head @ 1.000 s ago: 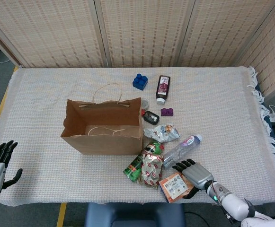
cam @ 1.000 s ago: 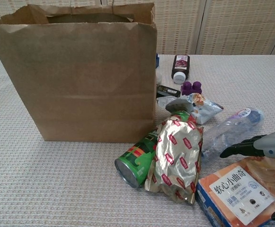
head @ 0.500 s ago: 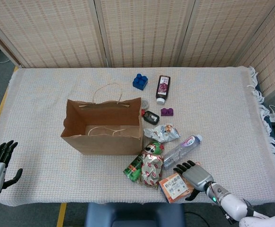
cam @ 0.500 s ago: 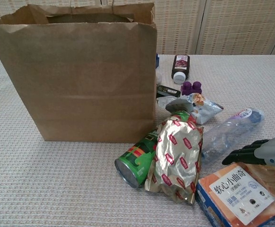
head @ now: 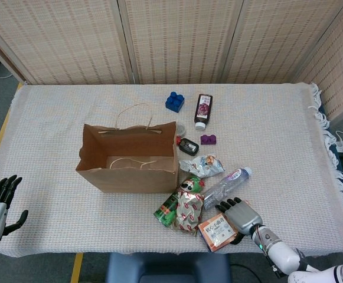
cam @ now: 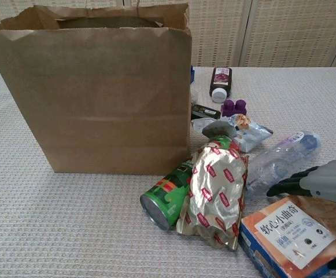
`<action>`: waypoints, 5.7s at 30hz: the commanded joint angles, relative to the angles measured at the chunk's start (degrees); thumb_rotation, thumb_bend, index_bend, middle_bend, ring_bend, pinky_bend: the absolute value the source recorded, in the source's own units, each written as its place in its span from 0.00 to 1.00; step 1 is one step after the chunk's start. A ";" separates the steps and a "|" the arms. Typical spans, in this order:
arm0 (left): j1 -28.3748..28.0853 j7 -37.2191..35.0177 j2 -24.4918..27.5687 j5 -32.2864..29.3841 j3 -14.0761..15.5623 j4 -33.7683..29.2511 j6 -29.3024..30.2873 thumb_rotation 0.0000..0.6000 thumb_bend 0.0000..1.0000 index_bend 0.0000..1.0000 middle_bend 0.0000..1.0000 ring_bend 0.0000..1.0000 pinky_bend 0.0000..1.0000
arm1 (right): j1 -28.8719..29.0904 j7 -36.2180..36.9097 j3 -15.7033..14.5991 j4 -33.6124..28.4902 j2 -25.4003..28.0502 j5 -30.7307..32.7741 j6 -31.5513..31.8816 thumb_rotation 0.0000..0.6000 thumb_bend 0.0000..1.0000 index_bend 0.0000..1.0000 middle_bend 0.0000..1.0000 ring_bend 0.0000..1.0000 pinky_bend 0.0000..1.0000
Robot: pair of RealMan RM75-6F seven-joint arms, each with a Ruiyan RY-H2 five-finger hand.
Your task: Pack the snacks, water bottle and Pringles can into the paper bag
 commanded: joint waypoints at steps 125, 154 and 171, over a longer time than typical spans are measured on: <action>-0.47 -0.72 0.17 -0.48 -0.11 -0.03 -0.69 1.00 0.37 0.00 0.00 0.00 0.00 | 3.58 -8.50 32.78 -14.18 -1.94 6.87 28.38 1.00 0.15 0.00 0.06 0.00 0.07; -0.68 0.35 0.02 -0.77 -0.34 -0.48 -0.84 1.00 0.37 0.00 0.00 0.00 0.00 | -4.55 1.07 10.99 6.84 1.17 -7.79 -0.39 1.00 0.04 0.00 0.05 0.00 0.09; -0.77 -0.71 0.25 -0.47 -0.19 -0.25 -1.01 1.00 0.37 0.00 0.00 0.00 0.00 | -2.53 -2.20 10.95 15.84 -9.89 -2.61 2.22 1.00 0.19 0.27 0.30 0.25 0.33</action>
